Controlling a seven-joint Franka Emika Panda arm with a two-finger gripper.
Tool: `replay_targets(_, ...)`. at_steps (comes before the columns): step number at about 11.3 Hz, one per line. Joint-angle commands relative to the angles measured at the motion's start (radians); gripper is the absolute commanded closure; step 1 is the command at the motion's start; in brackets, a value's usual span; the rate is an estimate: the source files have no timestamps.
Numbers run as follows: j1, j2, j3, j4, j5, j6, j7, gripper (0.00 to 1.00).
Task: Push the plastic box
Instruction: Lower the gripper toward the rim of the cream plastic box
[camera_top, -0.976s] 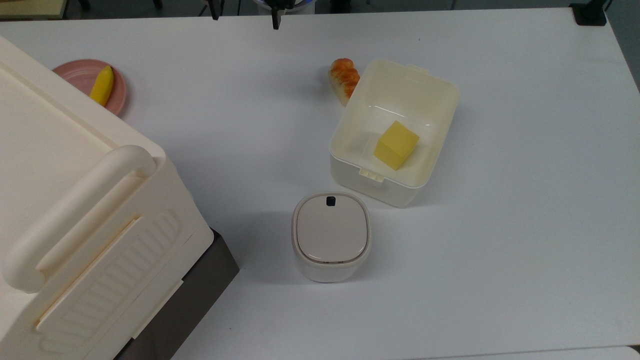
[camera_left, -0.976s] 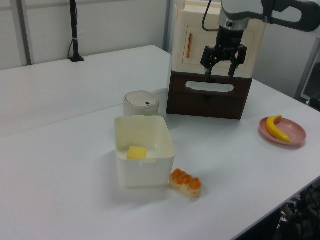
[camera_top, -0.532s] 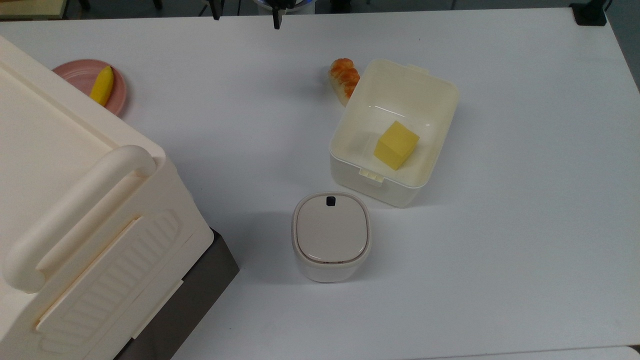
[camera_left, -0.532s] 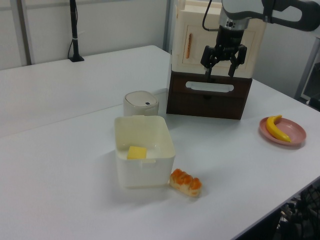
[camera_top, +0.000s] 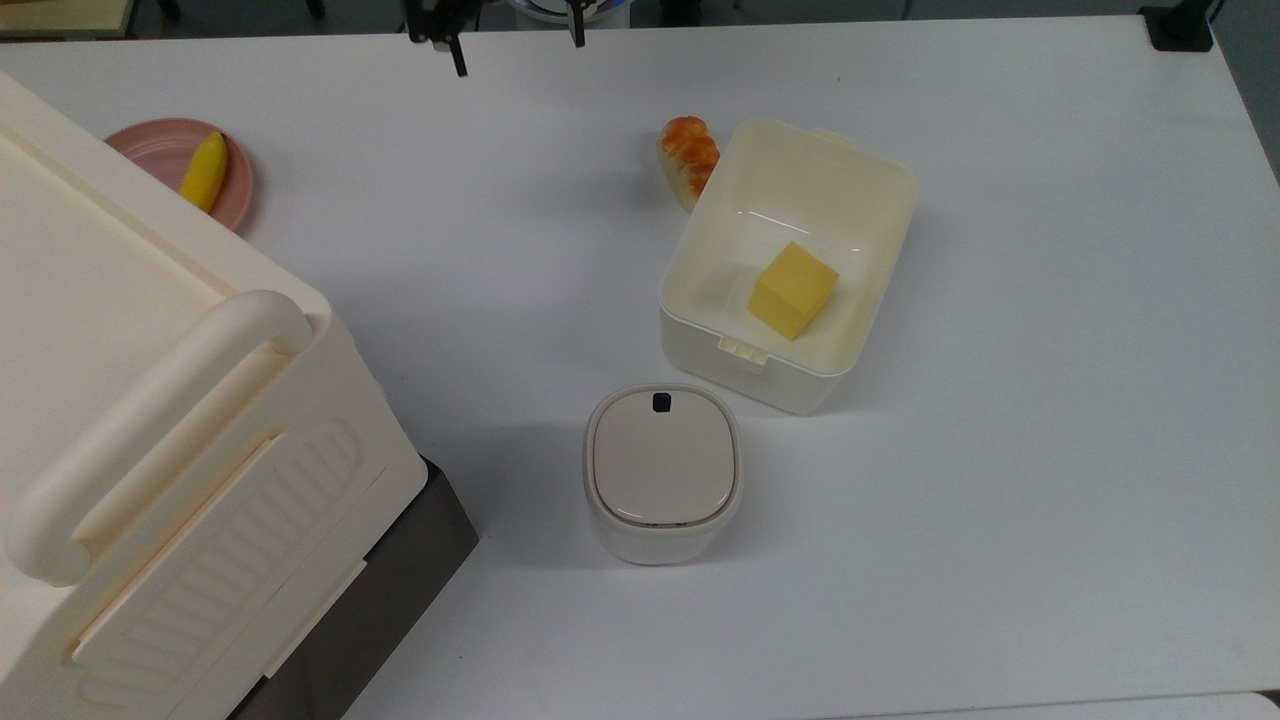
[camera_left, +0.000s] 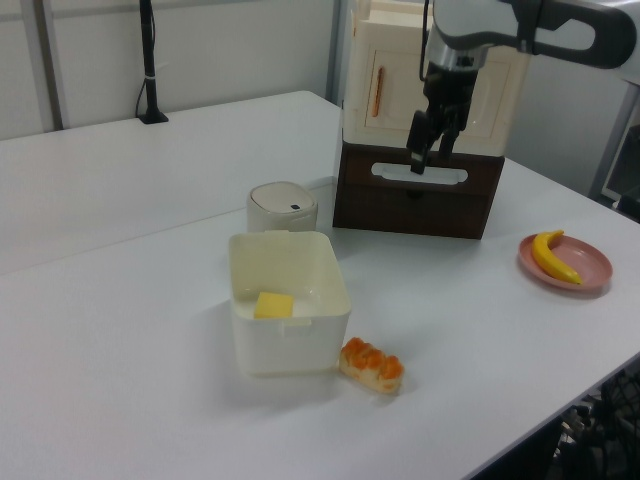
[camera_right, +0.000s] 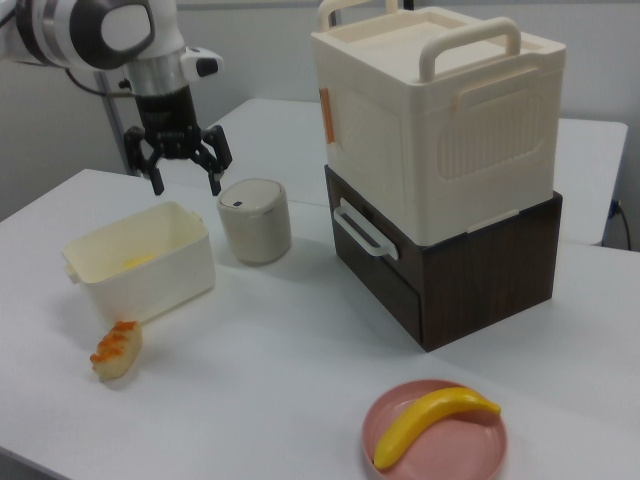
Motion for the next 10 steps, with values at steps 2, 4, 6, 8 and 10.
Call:
replay_targets(2,-0.029,-0.021,0.069,-0.130,-0.043,-0.015,-0.383,0.00)
replay_targets(4,-0.024,-0.033,0.075,-0.174,-0.104,-0.012,-0.552,0.00)
replay_targets(6,-0.013,-0.034,0.075,-0.201,-0.150,-0.009,-0.657,0.00)
replay_targets(8,0.017,-0.034,0.074,-0.269,-0.164,0.088,-0.655,0.00)
replay_targets(10,0.034,-0.031,0.074,-0.343,-0.164,0.200,-0.651,0.00)
